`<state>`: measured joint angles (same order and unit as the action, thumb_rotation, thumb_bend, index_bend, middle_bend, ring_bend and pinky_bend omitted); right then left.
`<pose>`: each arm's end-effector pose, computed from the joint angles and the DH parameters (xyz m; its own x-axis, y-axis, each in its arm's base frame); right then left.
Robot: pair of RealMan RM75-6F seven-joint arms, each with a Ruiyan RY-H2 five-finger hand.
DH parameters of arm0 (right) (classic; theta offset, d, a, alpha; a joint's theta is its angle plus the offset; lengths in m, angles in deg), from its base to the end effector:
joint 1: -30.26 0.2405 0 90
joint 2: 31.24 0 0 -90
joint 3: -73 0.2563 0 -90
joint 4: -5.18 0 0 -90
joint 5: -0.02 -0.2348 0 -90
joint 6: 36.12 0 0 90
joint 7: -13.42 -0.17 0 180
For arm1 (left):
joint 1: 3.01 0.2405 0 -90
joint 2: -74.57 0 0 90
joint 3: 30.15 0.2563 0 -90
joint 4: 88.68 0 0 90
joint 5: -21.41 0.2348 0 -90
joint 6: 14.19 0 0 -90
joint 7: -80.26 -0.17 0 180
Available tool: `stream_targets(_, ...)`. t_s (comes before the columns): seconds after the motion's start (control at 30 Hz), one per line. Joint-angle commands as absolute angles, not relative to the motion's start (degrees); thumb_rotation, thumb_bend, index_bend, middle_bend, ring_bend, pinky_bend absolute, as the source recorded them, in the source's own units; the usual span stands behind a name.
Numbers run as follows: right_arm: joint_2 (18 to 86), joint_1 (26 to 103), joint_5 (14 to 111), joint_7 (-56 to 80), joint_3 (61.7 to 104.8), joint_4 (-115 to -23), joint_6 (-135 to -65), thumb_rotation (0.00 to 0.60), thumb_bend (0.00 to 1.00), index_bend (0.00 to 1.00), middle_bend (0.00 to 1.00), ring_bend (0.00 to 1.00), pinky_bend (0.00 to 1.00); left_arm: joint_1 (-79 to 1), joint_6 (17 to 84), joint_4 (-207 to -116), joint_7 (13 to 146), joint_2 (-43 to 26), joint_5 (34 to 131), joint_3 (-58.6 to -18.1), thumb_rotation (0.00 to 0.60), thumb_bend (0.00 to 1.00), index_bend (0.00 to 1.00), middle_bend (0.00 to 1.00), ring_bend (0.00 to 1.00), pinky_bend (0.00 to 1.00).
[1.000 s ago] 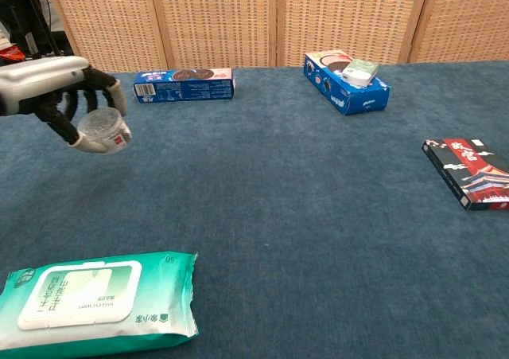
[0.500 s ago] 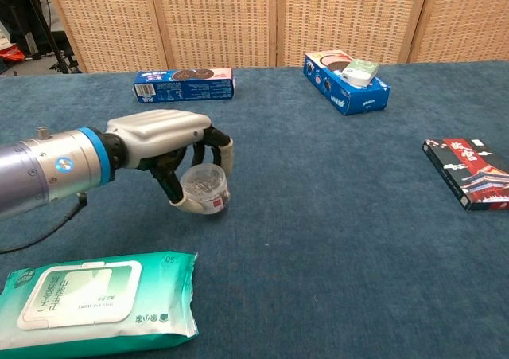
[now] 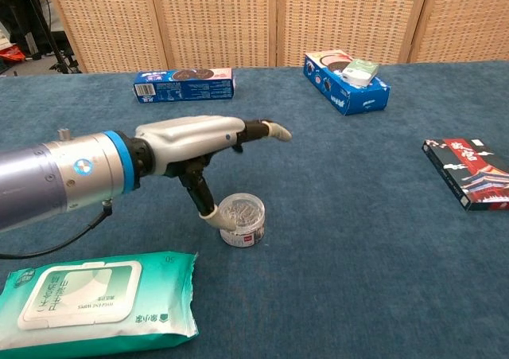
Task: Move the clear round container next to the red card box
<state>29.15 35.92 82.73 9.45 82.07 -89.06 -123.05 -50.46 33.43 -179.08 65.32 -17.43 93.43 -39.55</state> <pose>-0.3103 -0.2366 0.1817 0.3432 0.1466 0.9277 -0.9385 0.0137 0.3450 -0.0612 0.3254 -0.0950 0.4293 0.3797 0.8195 0.7807 -0.6122 -0.1254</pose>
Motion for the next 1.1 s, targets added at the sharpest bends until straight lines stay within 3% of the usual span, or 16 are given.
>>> stream_targets(0.03, 29.04, 36.09, 83.29, 9.08, 81.83, -88.99, -122.81, 0.6, 0.0, 0.0, 0.0, 0.0, 0.0, -48.13, 36.85, -182.91, 67.74, -10.99, 96.67, -38.76, 0.6, 0.0, 0.0, 0.0, 0.0, 0.06)
stream_targets(0.13, 28.47, 36.77, 84.81, 6.91, 81.52, -88.77, -122.0, 0.6, 0.0, 0.0, 0.0, 0.0, 0.0, -43.72, 44.12, -184.59, 66.99, -4.95, 98.86, -37.8, 0.6, 0.0, 0.0, 0.0, 0.0, 0.01)
stream_targets(0.37, 26.42, 41.2, 93.23, 4.15, 78.94, -86.84, -117.11, 0.6, 0.0, 0.0, 0.0, 0.0, 0.0, -33.69, 56.53, -184.54, 71.45, 4.89, 99.59, -35.72, 0.6, 0.0, 0.0, 0.0, 0.0, 0.0)
stream_targets(0.63, 24.35, 48.67, 104.13, 0.24, 76.26, -88.91, -110.49, 0.6, 0.0, 0.01, 0.0, 0.0, 0.0, -26.13, 64.49, -184.97, 73.05, 10.25, 97.34, -34.76, 0.6, 0.0, 0.0, 0.0, 0.0, 0.0)
stream_targets(0.83, 24.0, 59.03, 111.47, 0.17, 74.97, -94.48, -97.84, 0.6, 0.0, 0.02, 0.0, 0.0, 0.0, -19.95, 69.74, -188.39, 76.92, 13.67, 94.91, -34.09, 0.6, 0.0, 0.0, 0.0, 0.0, 0.0)
stream_targets(1.1, 35.27, 70.51, 104.75, 10.57, 80.79, -96.3, -80.45, 0.6, 0.0, 0.03, 0.0, 0.0, 0.0, -17.86, 70.8, -187.99, 80.58, 15.31, 96.4, -34.23, 0.6, 0.0, 0.0, 0.0, 0.0, 0.0)
